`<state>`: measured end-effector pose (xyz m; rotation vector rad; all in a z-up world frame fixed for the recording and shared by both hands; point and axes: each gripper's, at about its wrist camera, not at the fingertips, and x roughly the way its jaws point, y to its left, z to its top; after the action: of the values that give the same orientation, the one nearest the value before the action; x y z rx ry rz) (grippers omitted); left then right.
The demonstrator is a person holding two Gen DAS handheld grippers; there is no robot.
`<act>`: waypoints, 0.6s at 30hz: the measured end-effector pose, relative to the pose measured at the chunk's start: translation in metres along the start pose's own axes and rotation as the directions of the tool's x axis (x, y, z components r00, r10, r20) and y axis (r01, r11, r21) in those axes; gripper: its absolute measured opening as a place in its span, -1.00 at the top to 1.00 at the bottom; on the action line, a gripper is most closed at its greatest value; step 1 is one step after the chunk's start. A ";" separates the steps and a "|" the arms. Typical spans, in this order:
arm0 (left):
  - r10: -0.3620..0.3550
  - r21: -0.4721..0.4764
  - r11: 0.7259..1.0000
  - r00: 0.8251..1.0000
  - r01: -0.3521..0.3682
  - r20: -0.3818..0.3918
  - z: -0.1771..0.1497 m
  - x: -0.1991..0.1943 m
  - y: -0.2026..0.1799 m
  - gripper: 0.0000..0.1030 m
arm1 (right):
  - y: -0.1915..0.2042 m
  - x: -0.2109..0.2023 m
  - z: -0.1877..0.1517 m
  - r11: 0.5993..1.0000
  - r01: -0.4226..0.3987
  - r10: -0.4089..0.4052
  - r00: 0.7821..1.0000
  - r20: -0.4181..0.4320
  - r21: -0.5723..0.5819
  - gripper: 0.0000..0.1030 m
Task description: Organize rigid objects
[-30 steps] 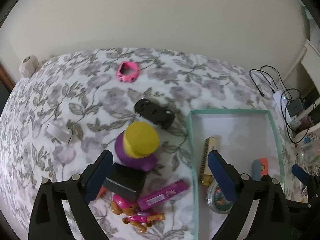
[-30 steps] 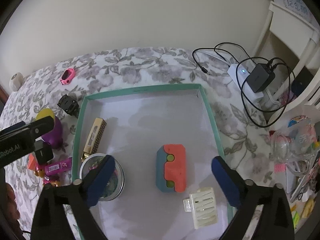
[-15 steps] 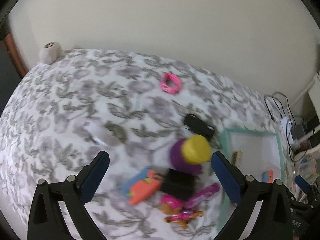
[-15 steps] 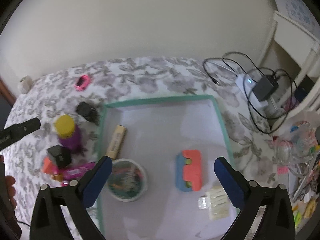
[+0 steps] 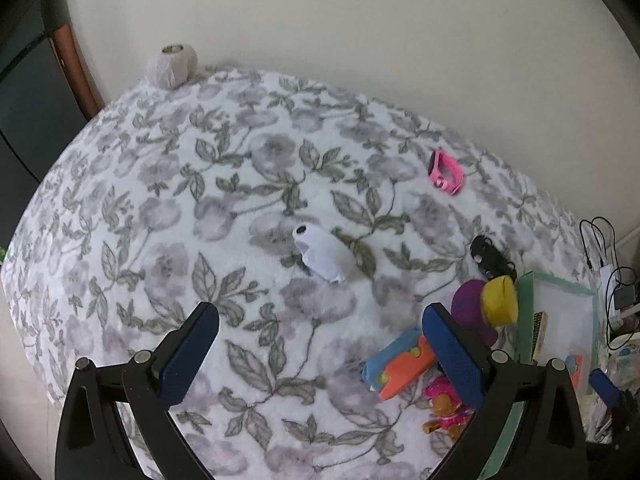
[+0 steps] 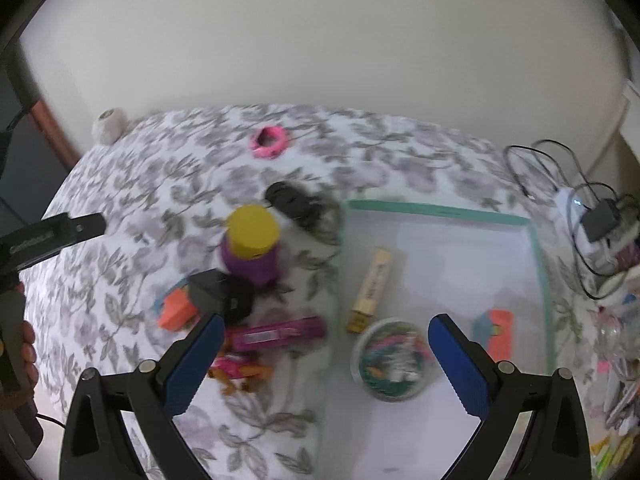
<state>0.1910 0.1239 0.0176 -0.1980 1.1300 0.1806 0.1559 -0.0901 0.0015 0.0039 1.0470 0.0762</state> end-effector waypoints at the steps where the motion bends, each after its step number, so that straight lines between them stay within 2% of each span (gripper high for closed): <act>1: -0.002 0.000 1.000 1.000 0.002 -0.015 -0.001 0.004 0.000 -0.97 | 0.005 0.004 -0.001 1.000 -0.010 0.010 1.000 -0.008 -0.006 -1.00; 9: -0.046 0.028 0.998 0.989 0.051 -0.140 -0.015 0.045 -0.012 -0.97 | 0.030 0.040 -0.013 0.997 -0.040 0.033 0.995 -0.094 -0.066 -1.00; 13: -0.060 0.067 0.995 0.980 0.074 -0.190 -0.023 0.058 -0.023 -0.97 | 0.030 0.053 -0.018 0.996 -0.040 0.029 0.991 -0.132 -0.076 -1.00; 18: -0.088 0.108 0.987 0.964 0.118 -0.250 -0.034 0.076 -0.037 -0.97 | 0.022 0.053 -0.019 0.997 -0.030 0.021 0.990 -0.136 -0.066 -1.00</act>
<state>0.2021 0.0827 -0.0631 -0.1732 1.3690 -0.0071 0.1650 -0.0656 -0.0527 -0.0498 1.1799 0.1370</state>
